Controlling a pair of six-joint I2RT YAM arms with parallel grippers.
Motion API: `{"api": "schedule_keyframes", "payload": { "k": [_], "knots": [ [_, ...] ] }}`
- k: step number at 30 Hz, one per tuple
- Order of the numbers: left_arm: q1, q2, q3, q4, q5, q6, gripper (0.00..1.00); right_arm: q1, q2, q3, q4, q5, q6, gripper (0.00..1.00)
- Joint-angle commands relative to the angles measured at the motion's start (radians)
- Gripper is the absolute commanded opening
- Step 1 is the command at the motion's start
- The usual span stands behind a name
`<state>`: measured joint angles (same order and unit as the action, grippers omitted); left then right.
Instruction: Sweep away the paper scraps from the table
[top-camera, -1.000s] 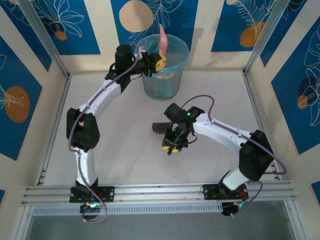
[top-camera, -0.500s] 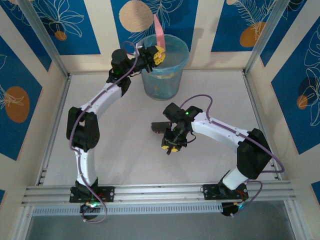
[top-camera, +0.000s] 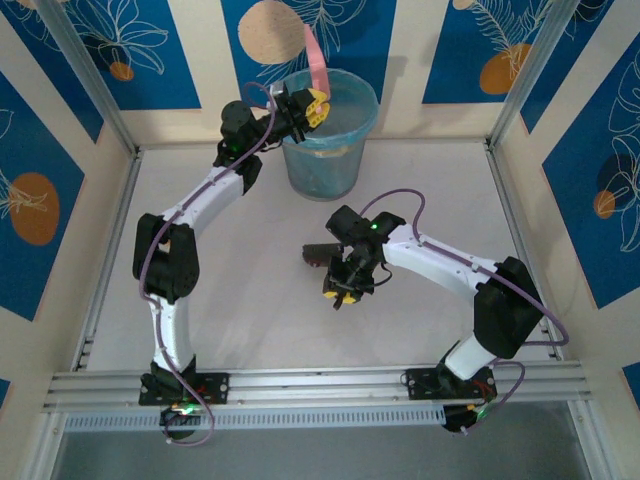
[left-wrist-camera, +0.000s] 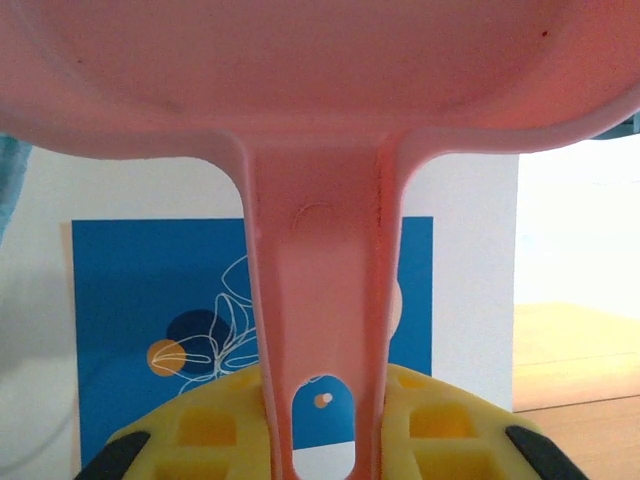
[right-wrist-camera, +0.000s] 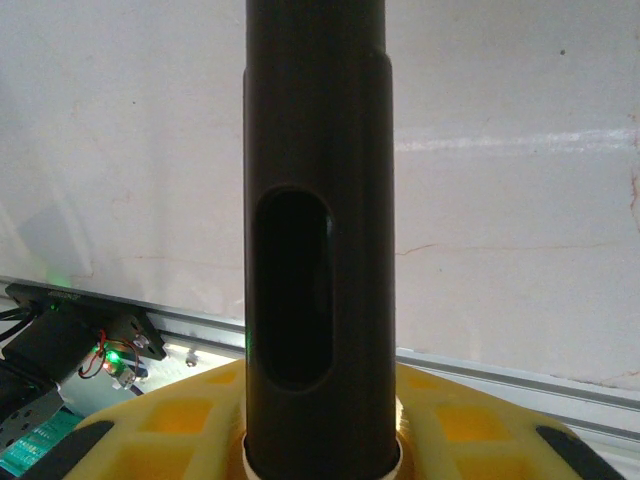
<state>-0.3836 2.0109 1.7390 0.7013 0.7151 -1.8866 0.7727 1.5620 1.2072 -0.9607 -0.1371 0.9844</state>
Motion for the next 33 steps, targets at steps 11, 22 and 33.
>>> {"api": "schedule_keyframes", "payload": {
  "k": [11,22,33],
  "knots": [
    [0.024,-0.347,-0.124,-0.444,0.068,0.549,0.0,0.068,0.006,0.105,0.074,0.026,-0.103,0.0],
    [0.096,-0.672,-0.187,-1.38,-0.38,1.2,0.0,0.185,0.218,0.346,0.17,0.088,-0.274,0.0],
    [0.152,-0.898,-0.368,-1.645,-0.615,1.27,0.0,0.282,0.587,0.774,0.183,0.129,-0.42,0.0]
  ]
}}
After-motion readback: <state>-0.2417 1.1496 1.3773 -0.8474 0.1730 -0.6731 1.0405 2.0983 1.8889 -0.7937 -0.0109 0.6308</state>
